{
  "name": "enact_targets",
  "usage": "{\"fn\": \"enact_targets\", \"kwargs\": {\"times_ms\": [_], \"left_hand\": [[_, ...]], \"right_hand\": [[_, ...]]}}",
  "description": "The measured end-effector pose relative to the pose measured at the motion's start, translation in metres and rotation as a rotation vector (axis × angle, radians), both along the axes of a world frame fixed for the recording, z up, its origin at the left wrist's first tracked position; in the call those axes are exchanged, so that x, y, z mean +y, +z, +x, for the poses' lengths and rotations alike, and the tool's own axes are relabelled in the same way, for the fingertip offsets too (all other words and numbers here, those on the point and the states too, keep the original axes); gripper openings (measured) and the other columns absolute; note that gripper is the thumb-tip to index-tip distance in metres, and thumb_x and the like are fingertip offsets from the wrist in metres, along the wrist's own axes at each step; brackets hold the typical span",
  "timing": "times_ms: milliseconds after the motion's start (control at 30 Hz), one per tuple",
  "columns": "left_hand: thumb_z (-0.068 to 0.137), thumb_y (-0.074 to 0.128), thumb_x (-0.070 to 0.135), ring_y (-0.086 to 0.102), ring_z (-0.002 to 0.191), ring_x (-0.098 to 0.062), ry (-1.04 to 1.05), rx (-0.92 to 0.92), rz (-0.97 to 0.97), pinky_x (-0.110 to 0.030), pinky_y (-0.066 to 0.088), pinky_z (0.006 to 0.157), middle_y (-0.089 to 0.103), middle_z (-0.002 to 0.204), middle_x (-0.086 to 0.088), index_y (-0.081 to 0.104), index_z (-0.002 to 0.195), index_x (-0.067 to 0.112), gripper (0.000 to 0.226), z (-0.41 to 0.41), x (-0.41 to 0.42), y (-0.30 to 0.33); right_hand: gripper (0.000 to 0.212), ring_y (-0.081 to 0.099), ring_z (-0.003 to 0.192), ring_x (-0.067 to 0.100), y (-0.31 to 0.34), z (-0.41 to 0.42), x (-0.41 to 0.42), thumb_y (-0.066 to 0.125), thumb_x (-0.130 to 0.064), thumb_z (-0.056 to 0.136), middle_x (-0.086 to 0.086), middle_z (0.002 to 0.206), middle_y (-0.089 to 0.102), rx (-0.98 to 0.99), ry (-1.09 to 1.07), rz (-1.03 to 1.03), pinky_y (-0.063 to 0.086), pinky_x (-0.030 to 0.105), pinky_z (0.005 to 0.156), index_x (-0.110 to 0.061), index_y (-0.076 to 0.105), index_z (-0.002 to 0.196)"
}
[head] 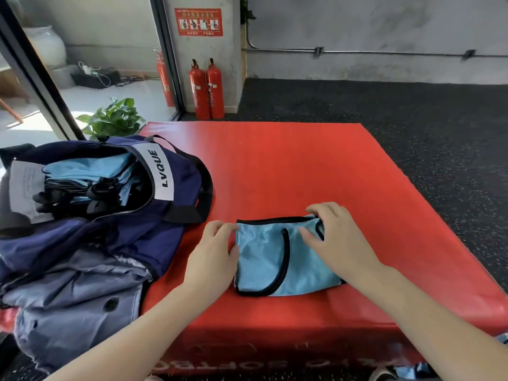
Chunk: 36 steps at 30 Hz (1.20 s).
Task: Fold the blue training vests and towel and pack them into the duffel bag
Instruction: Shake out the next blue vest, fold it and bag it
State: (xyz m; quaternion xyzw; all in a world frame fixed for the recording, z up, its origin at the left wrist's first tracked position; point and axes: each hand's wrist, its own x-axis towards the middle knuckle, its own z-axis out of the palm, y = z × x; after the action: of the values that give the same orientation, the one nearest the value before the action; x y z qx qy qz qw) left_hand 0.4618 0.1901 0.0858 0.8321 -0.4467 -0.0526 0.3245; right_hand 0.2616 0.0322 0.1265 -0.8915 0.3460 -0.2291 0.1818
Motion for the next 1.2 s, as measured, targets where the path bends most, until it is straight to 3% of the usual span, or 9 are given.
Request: {"fn": "enact_targets", "kwargs": {"times_ms": [167,300,400,533,667,800,967,1067,1200], "left_hand": [[0.087,0.068,0.013,0.046,0.131,-0.02,-0.166,-0.064,-0.013,-0.045,0.041,0.107,0.039,0.15,-0.001,0.064,0.122,0.027,0.038,0.008,-0.022,0.006],[0.093,0.061,0.019,0.031,0.145,-0.02,-0.24,-0.08,0.14,-0.045,0.029,0.114,0.025,0.162,0.0,0.063,0.124,0.035,0.036,0.011,-0.032,0.009],[0.095,0.057,0.028,0.039,0.138,-0.018,-0.256,-0.084,0.245,-0.045,0.028,0.109,0.043,0.149,0.007,0.064,0.123,0.04,0.031,0.016,-0.034,0.007],[0.093,0.059,0.034,0.053,0.101,-0.009,-0.263,-0.115,0.202,-0.038,0.036,0.095,0.059,0.107,0.016,0.068,0.108,0.041,0.019,0.015,-0.028,0.007],[0.088,0.06,0.043,0.056,0.08,-0.003,-0.404,-0.1,0.152,-0.039,0.05,0.088,0.056,0.085,0.017,0.07,0.107,0.037,0.022,0.002,-0.019,0.008],[0.094,0.059,0.042,0.056,0.087,-0.006,-0.456,-0.153,0.117,-0.034,0.05,0.089,0.053,0.097,0.018,0.068,0.117,0.035,0.026,-0.008,-0.012,0.004],[0.092,0.067,0.031,0.05,0.102,-0.011,-0.47,-0.283,0.055,-0.037,0.05,0.086,0.053,0.115,0.012,0.073,0.11,0.031,0.018,-0.006,-0.015,0.001],[0.091,0.067,0.029,0.051,0.108,-0.013,-0.451,-0.281,0.058,-0.038,0.051,0.086,0.057,0.117,0.012,0.075,0.106,0.029,0.016,-0.007,-0.016,0.002],[0.094,0.064,0.036,0.051,0.112,-0.01,-0.444,-0.271,0.095,-0.033,0.049,0.088,0.059,0.117,0.015,0.075,0.109,0.029,0.02,-0.008,-0.015,0.003]], "right_hand": [[0.023,0.058,0.064,0.003,0.0,-0.004,0.049,0.063,-0.052,0.093,-0.01,0.08,0.065,0.079,0.063,0.299,0.048,0.023,0.064,-0.03,0.061,0.101],[0.036,0.06,0.071,0.005,-0.015,-0.009,0.059,0.05,-0.069,0.091,-0.01,0.077,0.064,0.345,0.048,0.239,0.049,0.027,0.066,-0.033,0.056,0.092],[0.043,0.062,0.078,0.009,-0.02,-0.014,0.05,0.041,-0.074,0.091,-0.01,0.08,0.064,0.411,-0.001,0.133,0.049,0.031,0.069,-0.033,0.053,0.092],[0.047,0.062,0.088,0.019,-0.026,-0.024,0.017,0.037,-0.075,0.089,-0.008,0.088,0.062,0.39,-0.086,0.03,0.049,0.038,0.076,-0.03,0.052,0.089],[0.054,0.048,0.128,0.025,-0.031,-0.034,-0.017,0.041,-0.065,0.095,-0.003,0.137,0.054,0.392,-0.148,-0.005,0.041,0.041,0.101,-0.025,0.053,0.13],[0.058,0.037,0.136,0.013,-0.034,-0.031,-0.012,0.037,-0.068,0.092,-0.01,0.138,0.05,0.268,-0.016,-0.013,0.029,0.032,0.107,-0.028,0.053,0.132],[0.051,0.043,0.128,0.004,-0.044,-0.021,0.012,0.044,-0.071,0.089,-0.017,0.128,0.054,0.242,0.242,-0.073,0.027,0.025,0.108,-0.032,0.063,0.117],[0.041,0.046,0.123,0.004,-0.049,-0.021,0.013,0.051,-0.063,0.09,-0.018,0.124,0.056,0.209,0.279,-0.09,0.03,0.027,0.108,-0.033,0.067,0.114],[0.016,0.057,0.107,0.006,-0.052,-0.018,0.01,0.068,-0.042,0.09,-0.018,0.108,0.064,0.11,0.287,-0.126,0.04,0.03,0.095,-0.031,0.073,0.1]]}}
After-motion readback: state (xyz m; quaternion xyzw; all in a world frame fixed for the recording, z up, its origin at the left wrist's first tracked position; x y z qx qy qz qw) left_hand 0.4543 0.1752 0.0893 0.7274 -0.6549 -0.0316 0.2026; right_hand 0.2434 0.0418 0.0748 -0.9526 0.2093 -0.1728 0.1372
